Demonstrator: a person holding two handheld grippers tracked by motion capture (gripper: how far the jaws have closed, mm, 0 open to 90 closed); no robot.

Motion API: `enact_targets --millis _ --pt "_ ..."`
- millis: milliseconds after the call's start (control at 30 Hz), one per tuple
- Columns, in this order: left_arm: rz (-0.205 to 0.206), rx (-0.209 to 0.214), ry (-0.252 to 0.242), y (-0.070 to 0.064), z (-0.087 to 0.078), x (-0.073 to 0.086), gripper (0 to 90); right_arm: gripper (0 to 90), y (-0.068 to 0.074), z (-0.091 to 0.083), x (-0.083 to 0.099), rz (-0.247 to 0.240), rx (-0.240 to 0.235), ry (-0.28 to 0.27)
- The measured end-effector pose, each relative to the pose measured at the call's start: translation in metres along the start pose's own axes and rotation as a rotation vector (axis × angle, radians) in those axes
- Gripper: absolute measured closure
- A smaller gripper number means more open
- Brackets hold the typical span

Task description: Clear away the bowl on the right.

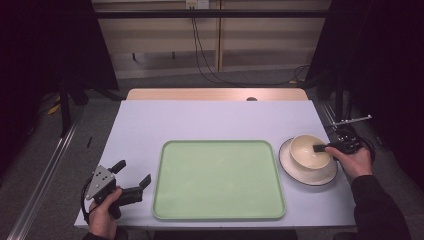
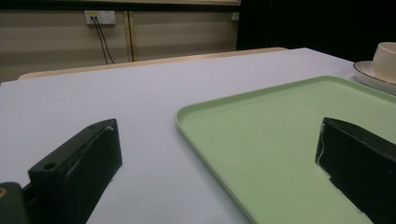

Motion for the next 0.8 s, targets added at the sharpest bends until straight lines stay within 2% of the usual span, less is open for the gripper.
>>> enact_targets --millis 633,800 --pt "-0.001 -0.004 -0.005 0.0002 -0.0003 -0.0004 0.4 83.7 0.0007 -0.0051 0.0003 0.003 -0.014 -0.016" --pt "-0.001 -0.004 -0.005 0.0000 -0.0002 -0.0005 0.4 83.6 0.0015 -0.0065 -0.0003 0.001 -0.031 -0.027"
Point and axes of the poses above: each handheld gripper's, and its own axes: z roughly forward along the jaws, x roughly out of its underside, y roughly to its left, the point moved 7 cm from there along z, roughly forward along the jaws
